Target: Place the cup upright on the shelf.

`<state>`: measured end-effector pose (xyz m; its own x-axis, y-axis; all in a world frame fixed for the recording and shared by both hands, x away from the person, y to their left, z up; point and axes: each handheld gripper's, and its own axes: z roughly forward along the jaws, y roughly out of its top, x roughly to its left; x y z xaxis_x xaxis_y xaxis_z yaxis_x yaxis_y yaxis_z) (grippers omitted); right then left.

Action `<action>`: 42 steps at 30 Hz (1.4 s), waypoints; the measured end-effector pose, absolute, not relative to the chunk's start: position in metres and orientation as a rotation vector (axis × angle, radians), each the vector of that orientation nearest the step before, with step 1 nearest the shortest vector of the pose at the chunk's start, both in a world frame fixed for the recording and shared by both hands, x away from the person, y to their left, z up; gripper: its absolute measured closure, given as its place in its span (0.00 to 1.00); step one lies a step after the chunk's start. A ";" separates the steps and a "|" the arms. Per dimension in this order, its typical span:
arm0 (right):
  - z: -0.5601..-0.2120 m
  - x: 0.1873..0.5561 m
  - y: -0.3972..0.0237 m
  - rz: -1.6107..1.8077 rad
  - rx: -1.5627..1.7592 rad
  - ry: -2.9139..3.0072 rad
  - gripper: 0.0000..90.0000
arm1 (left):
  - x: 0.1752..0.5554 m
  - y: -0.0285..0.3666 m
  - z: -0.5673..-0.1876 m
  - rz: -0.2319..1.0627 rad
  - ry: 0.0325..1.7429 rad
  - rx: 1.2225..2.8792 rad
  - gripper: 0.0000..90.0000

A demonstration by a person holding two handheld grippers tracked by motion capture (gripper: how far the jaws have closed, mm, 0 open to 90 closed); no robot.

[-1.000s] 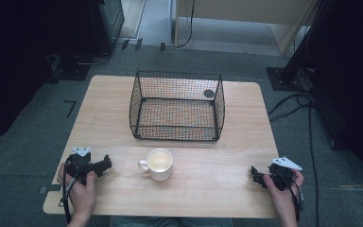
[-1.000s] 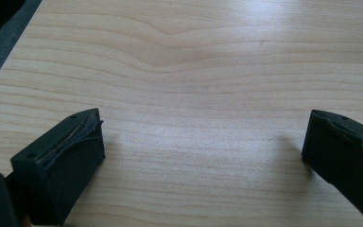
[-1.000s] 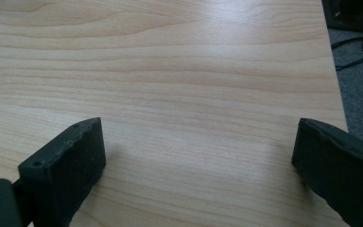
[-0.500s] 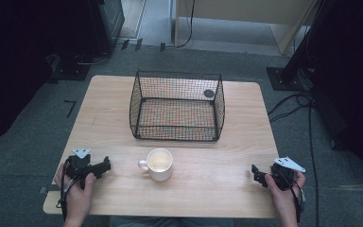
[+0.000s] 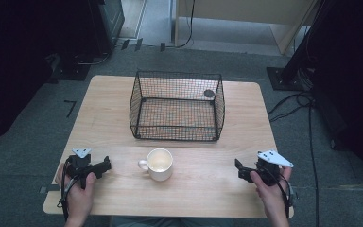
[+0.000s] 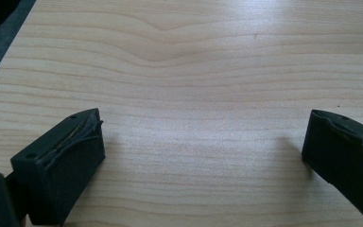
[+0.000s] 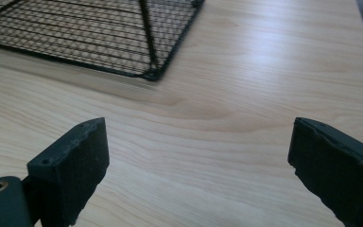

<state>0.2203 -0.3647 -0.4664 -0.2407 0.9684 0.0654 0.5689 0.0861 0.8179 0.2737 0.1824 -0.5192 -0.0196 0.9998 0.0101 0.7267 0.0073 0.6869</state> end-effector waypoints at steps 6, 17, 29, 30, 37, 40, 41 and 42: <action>-0.462 0.222 -0.340 1.090 1.454 1.917 0.06 | 0.274 0.182 -0.519 0.725 1.797 1.772 0.00; -0.452 0.229 -0.304 1.135 1.361 1.962 0.06 | 0.274 0.182 -0.519 0.725 1.797 1.771 0.00; -0.439 0.232 -0.270 1.186 1.281 2.022 0.06 | 0.274 0.182 -0.519 0.724 1.795 1.772 0.00; -0.438 0.232 -0.267 1.189 1.275 2.027 0.06 | 0.274 0.182 -0.519 0.724 1.795 1.772 0.00; -0.435 0.235 -0.247 1.206 1.231 2.058 0.06 | 0.274 0.182 -0.519 0.724 1.795 1.772 0.00; -0.435 0.235 -0.240 1.215 1.217 2.071 0.06 | 0.274 0.182 -0.519 0.724 1.795 1.772 0.00; -0.435 0.235 -0.240 1.215 1.217 2.071 0.06 | 0.274 0.182 -0.519 0.724 1.795 1.772 0.00; -0.435 0.236 -0.235 1.217 1.210 2.080 0.06 | 0.274 0.182 -0.519 0.724 1.795 1.772 0.00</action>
<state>0.2357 -0.2353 -0.4350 -0.5196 0.8527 0.0537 0.4645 0.2292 0.8554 0.2737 0.1824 -0.5192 -0.0166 0.9998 0.0098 0.7269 0.0053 0.6867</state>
